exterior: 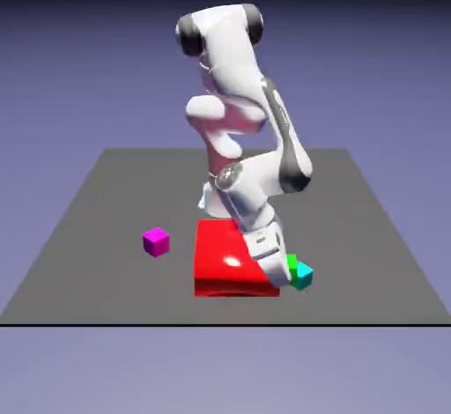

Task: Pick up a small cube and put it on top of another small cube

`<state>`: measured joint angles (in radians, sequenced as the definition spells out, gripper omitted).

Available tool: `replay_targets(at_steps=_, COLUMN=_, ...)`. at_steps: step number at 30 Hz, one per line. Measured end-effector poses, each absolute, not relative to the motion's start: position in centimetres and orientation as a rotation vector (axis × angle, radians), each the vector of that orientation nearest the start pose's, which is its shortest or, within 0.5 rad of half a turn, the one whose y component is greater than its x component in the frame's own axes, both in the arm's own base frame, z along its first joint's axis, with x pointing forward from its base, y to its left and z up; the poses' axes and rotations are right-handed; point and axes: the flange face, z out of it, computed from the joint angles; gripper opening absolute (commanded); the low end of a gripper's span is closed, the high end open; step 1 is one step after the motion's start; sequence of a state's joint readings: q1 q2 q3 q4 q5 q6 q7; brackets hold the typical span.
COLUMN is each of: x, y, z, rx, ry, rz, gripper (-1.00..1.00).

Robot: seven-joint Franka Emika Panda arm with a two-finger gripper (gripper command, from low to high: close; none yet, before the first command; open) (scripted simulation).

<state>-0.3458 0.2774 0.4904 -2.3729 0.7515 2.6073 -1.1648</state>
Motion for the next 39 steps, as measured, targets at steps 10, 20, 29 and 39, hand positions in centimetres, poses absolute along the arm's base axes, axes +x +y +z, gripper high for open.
replay_targets(at_steps=10, x=41.4, y=-7.4, z=23.2, rx=-2.756, ry=0.141, rz=-0.471, gripper=-1.0)
replay_targets(at_steps=20, x=27.5, y=-16.2, z=24.0, rx=-2.637, ry=1.196, rz=-0.624, gripper=-1.0)
replay_targets(at_steps=29, x=18.9, y=-18.1, z=23.6, rx=-2.486, ry=1.677, rz=-0.661, gripper=-1.0)
replay_targets(at_steps=39, x=19.0, y=-18.8, z=22.8, rx=-2.525, ry=1.692, rz=-0.671, gripper=-1.0)
